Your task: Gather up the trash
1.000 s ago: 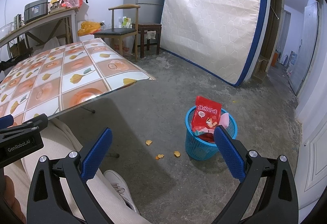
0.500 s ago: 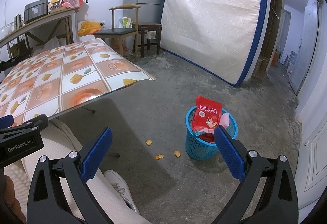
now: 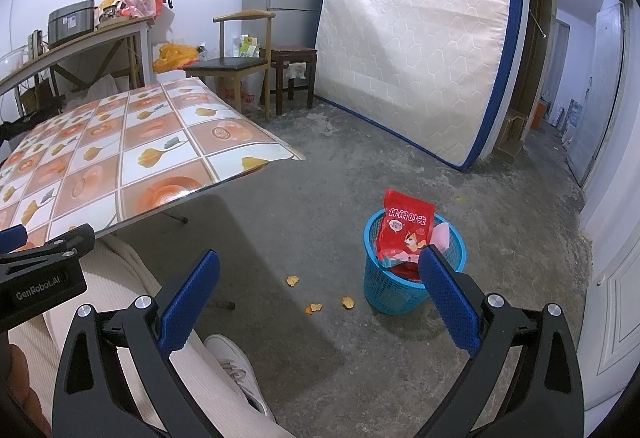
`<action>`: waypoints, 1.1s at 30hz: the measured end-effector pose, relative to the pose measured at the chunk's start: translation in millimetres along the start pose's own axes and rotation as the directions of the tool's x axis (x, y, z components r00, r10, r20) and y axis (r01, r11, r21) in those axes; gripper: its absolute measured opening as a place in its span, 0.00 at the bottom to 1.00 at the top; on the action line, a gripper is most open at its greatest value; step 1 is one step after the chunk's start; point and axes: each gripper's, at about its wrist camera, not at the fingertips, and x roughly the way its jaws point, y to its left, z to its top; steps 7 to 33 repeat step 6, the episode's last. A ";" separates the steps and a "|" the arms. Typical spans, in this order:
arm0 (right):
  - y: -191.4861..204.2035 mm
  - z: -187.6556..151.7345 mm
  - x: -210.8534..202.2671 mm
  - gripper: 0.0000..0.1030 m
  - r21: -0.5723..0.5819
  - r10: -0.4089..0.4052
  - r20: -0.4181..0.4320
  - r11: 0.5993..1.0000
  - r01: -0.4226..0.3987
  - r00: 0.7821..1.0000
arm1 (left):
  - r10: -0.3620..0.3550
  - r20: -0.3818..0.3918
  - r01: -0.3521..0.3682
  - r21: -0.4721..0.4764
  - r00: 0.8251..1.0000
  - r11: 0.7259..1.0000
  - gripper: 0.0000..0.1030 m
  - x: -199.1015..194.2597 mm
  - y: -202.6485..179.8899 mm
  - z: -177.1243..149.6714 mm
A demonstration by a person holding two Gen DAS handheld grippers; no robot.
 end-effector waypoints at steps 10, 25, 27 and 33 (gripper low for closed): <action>-0.2 0.6 -0.3 0.94 -0.001 0.001 -0.002 1.000 -0.001 1.000 | 0.001 -0.002 -0.001 0.000 1.000 1.000 0.92 -1.6 -1.2 1.3; -0.2 0.6 -0.3 0.94 -0.001 0.001 -0.002 1.000 -0.001 1.000 | 0.001 -0.002 -0.001 0.000 1.000 1.000 0.92 -1.6 -1.2 1.3; -0.2 0.6 -0.3 0.94 -0.001 0.001 -0.002 1.000 -0.001 1.000 | 0.001 -0.002 -0.001 0.000 1.000 1.000 0.92 -1.6 -1.2 1.3; -0.2 0.6 -0.3 0.94 -0.001 0.001 -0.002 1.000 -0.001 1.000 | 0.001 -0.002 -0.001 0.000 1.000 1.000 0.92 -1.6 -1.2 1.3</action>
